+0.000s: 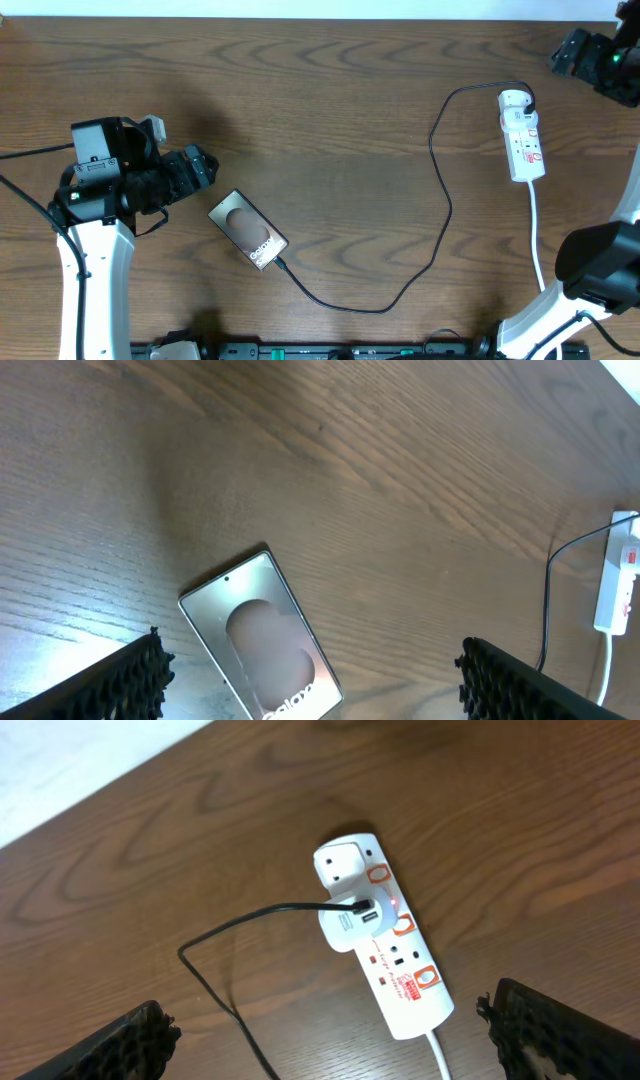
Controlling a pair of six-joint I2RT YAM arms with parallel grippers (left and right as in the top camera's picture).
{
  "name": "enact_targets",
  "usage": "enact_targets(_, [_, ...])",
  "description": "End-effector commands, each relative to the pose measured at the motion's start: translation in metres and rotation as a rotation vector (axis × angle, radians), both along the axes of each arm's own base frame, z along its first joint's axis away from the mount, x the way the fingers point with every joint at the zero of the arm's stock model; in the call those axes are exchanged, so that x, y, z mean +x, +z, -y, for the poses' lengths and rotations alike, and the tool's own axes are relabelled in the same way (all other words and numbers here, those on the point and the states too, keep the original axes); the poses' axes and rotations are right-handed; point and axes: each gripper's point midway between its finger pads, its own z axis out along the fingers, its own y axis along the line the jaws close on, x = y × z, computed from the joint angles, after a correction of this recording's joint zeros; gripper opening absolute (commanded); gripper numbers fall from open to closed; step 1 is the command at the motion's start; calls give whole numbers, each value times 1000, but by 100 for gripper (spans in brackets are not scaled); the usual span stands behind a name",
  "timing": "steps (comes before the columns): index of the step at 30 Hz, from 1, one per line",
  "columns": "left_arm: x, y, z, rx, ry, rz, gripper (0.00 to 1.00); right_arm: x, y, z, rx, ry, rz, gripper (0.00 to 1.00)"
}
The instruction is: Plug charger to phone and switch on socket
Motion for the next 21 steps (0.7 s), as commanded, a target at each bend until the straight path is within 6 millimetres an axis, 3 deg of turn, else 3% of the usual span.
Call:
enact_targets(1, [-1, -1, -1, 14, -6, -2, 91, 0, -11, 3, 8, -24, -30, 99])
enact_targets(17, [-1, -1, -1, 15, -8, 0, 91, 0, -11, 3, 8, -23, -30, 99])
enact_targets(21, [-13, 0, -1, 28, 1, -22, 91, 0, -11, 3, 8, -23, -30, 99])
